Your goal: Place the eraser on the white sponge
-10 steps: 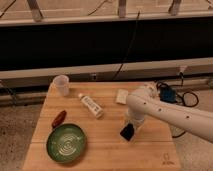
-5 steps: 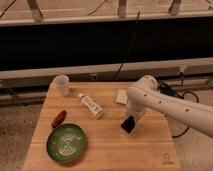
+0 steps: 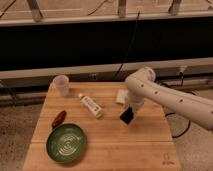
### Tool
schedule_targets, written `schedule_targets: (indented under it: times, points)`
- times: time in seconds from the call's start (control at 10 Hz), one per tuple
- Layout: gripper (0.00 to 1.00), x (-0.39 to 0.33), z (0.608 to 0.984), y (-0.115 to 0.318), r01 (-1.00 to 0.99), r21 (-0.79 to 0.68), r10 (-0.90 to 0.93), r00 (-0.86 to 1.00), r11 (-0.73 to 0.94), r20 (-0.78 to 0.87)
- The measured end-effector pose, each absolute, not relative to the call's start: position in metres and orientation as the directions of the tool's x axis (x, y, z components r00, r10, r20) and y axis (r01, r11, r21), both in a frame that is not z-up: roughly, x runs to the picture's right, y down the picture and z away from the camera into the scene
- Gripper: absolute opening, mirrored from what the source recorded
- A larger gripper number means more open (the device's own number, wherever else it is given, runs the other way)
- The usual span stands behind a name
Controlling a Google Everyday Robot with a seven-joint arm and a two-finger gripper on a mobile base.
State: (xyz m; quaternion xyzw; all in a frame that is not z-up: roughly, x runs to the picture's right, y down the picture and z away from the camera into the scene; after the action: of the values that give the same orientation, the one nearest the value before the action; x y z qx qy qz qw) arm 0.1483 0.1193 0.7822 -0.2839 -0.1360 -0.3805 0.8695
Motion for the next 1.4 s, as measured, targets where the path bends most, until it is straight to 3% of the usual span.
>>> schedule_targets:
  times: [0.4,1.4]
  points:
    - [0.00,0.143,0.807,0.087,0.758,-0.372,-0.594,0.652,0.536,0.472]
    - [0.00,0.147,0.855,0.062,0.758,-0.356,-0.567,0.648,0.547,0.509]
